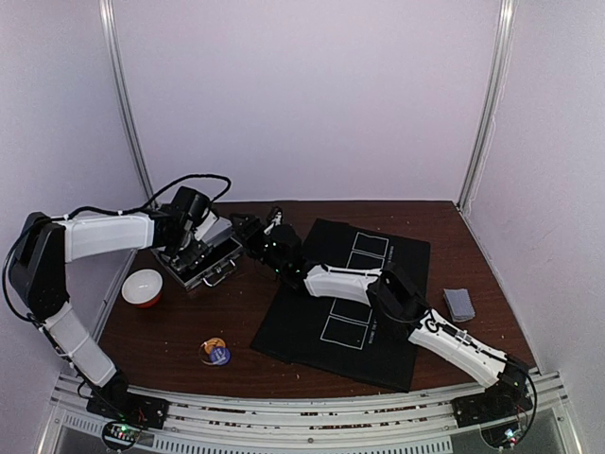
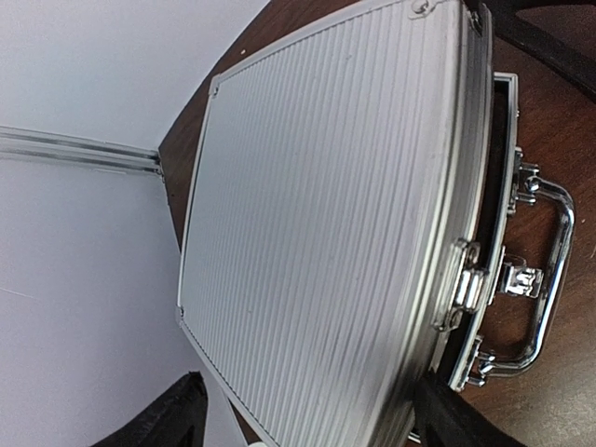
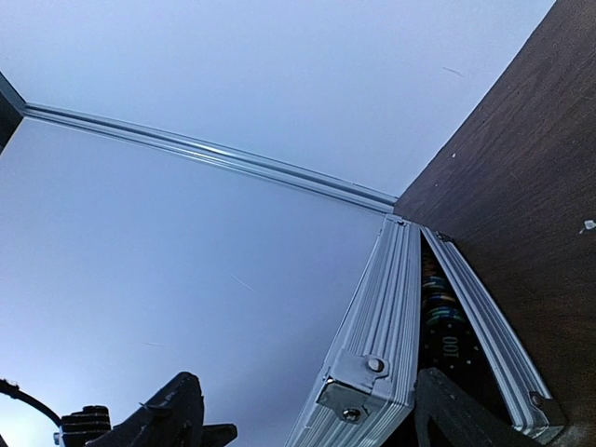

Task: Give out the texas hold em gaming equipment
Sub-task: Open the chip case at the center of the board.

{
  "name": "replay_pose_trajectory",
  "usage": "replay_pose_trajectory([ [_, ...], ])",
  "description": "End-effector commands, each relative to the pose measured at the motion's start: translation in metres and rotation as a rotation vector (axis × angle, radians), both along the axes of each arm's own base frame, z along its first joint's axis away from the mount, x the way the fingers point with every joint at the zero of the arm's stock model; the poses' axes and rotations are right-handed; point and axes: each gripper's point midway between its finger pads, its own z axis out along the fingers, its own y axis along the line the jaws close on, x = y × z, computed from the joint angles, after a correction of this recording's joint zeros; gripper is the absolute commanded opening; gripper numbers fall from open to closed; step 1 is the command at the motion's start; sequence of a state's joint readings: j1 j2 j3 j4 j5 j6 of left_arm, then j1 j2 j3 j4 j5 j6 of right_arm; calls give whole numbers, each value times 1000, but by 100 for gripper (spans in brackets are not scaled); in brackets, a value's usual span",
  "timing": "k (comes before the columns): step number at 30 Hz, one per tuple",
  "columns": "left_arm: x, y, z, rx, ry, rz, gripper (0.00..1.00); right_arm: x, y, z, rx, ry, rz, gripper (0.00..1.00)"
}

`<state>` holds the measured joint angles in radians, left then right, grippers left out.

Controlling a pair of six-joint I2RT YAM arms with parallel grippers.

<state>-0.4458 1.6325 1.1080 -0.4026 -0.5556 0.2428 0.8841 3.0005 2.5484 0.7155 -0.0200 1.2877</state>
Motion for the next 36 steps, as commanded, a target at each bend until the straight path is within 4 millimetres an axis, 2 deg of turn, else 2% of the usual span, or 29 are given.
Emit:
replay_pose_trajectory([
  [1,9,1,6,-20,-43,-17,87,-13,7,23,66,-58,6,79],
  [3,8,-3,7,-29,-39,-45,94,-13,7,24,68,-61,1,79],
  [6,8,-10,13,-49,-41,-90,98,-13,6,25,79,-61,-6,79],
  [12,-2,-39,15,-80,-3,-258,98,-14,5,34,80,-83,-14,77],
  [19,-3,-20,-22,66,100,-208,98,-19,9,41,75,-102,-2,76],
  [25,0,-3,-28,170,97,-146,98,-22,12,43,62,-110,6,75],
  [28,5,11,-25,243,68,-86,89,-22,12,42,58,-110,8,75],
  [32,8,16,-19,268,37,-61,73,-22,12,46,52,-121,8,74],
  [36,9,18,-4,263,-4,-43,42,-26,11,52,59,-137,31,74],
])
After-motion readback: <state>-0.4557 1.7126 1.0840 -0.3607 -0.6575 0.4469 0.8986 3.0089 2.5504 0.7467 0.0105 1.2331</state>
